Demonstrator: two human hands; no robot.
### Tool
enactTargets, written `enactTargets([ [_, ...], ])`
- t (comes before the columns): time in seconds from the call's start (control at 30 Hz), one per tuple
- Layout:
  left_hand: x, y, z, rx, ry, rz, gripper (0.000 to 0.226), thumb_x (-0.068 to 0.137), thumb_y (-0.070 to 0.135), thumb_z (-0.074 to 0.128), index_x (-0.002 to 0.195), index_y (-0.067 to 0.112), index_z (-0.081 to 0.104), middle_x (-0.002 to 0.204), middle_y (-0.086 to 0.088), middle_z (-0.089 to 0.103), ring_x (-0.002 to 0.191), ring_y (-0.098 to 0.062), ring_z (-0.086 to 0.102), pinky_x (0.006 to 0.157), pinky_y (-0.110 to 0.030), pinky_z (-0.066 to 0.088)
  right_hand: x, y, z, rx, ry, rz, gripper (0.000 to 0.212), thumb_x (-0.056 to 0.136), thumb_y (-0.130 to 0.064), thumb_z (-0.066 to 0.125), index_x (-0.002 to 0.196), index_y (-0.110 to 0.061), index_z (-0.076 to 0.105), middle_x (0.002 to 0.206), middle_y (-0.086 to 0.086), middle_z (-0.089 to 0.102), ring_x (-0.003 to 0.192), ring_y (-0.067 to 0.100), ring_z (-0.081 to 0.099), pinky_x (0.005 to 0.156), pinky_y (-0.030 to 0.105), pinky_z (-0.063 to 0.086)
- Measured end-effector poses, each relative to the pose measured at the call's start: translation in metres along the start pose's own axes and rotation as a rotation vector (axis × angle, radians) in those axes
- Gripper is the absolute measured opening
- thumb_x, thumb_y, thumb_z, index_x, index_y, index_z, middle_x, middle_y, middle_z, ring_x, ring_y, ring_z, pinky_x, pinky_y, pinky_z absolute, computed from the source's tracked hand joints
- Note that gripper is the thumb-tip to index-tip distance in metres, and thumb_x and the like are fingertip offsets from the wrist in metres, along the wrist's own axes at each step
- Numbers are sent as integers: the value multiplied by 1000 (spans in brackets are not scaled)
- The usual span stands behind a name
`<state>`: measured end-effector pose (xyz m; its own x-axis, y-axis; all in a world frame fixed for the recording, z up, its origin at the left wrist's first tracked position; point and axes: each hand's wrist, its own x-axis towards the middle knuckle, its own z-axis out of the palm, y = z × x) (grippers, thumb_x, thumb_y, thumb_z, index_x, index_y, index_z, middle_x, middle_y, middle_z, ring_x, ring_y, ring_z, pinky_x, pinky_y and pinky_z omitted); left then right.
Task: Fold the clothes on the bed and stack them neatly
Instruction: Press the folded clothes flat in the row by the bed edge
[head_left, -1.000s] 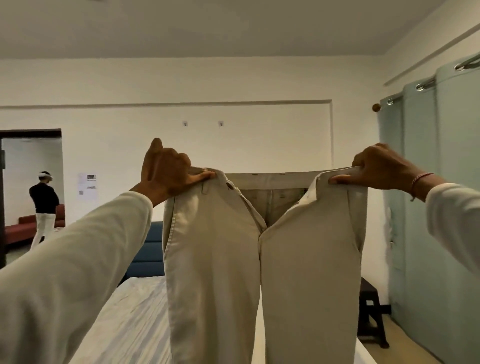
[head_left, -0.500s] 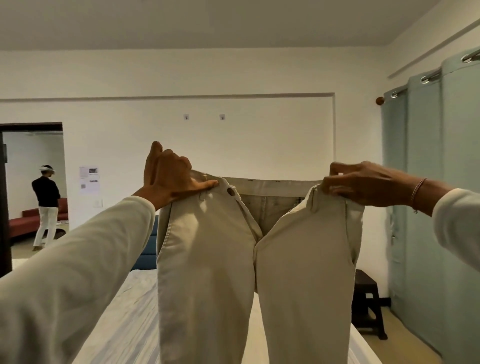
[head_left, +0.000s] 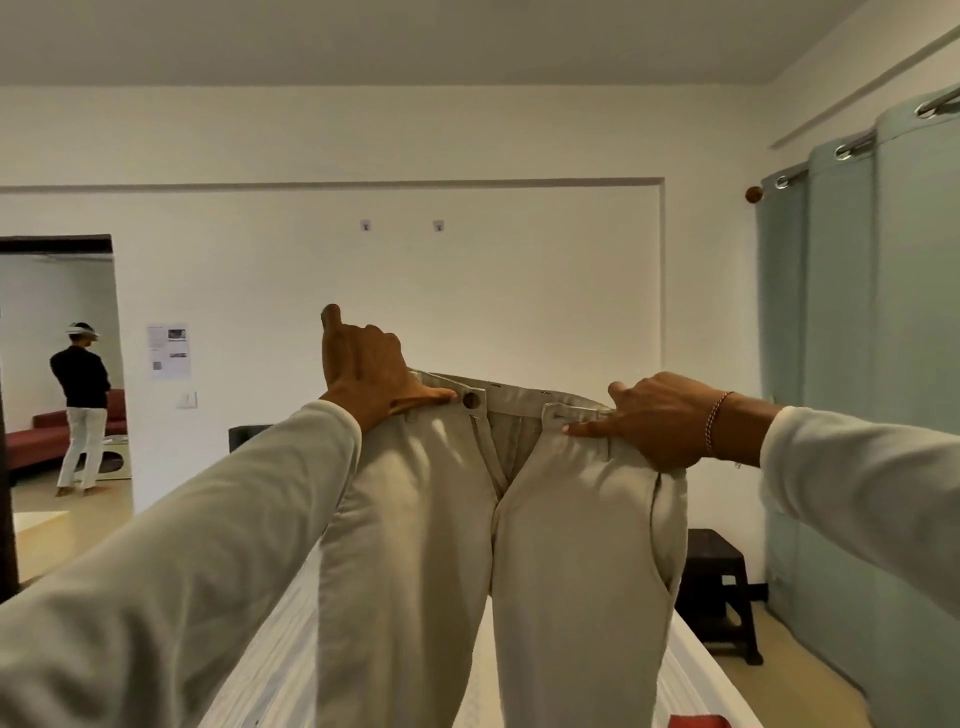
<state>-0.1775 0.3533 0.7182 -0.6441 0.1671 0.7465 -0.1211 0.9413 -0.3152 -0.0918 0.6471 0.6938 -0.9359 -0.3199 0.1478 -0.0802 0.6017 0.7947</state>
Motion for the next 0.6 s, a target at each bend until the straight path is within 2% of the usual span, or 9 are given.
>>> enactTargets([
  [0.1,-2,10,3,35,-20,-20,98,49,111,17,65,24,58,59,3,52,64,-18,45,98,-46,26,7,-5,1,26,-8,37,89,91,-30,61,158,-48,5,116,8,56,72,17,50,58,27,35],
  [0.17,-2,17,4,50,-12,-36,98,50,110,24,74,23,64,72,0,57,82,-23,46,95,-45,27,13,-9,0,70,-5,65,83,85,-31,60,156,-45,21,113,5,62,91,23,62,67,30,40],
  [0.23,-1,24,5,31,-18,-34,91,54,106,35,83,26,65,84,-1,57,94,-26,49,94,-42,28,16,-15,-1,177,-18,90,71,80,-29,60,147,-39,39,111,3,63,99,25,63,69,31,41],
  [0.3,-1,30,5,-87,-66,-29,77,58,99,51,82,26,62,77,4,51,90,-23,58,87,-37,36,19,-22,-1,265,-52,102,53,78,-24,60,131,-28,54,103,2,61,97,25,60,64,30,39],
  [0.37,-3,35,7,-282,-94,-41,70,58,91,65,74,24,58,70,5,50,77,-21,59,71,-30,41,23,-28,3,399,-90,127,23,78,-17,63,101,-17,62,85,0,54,83,21,53,56,27,39],
  [0.43,-7,40,12,-435,-78,-60,67,58,86,71,67,21,56,71,2,55,73,-23,59,64,-30,41,27,-32,7,642,-136,171,8,74,-15,67,74,-13,60,71,1,58,66,18,52,57,30,53],
  [0.5,-13,49,19,-548,-61,-89,64,59,82,74,64,21,53,74,1,57,78,-25,64,64,-31,43,28,-38,4,981,-180,236,7,78,-16,70,80,-9,73,84,6,74,61,15,59,67,33,62],
  [0.57,-16,59,23,-626,-76,-124,63,60,79,76,65,22,52,76,1,57,81,-26,66,66,-31,44,30,-44,-5,1345,-181,287,18,88,-11,70,104,-5,77,104,9,75,66,11,66,63,22,59],
  [0.6,-16,63,24,-658,-91,-146,61,61,79,76,66,22,54,76,1,58,81,-26,65,66,-31,43,32,-47,-10,1503,-164,307,20,90,-10,70,109,-4,76,104,10,74,70,12,68,61,20,57],
])
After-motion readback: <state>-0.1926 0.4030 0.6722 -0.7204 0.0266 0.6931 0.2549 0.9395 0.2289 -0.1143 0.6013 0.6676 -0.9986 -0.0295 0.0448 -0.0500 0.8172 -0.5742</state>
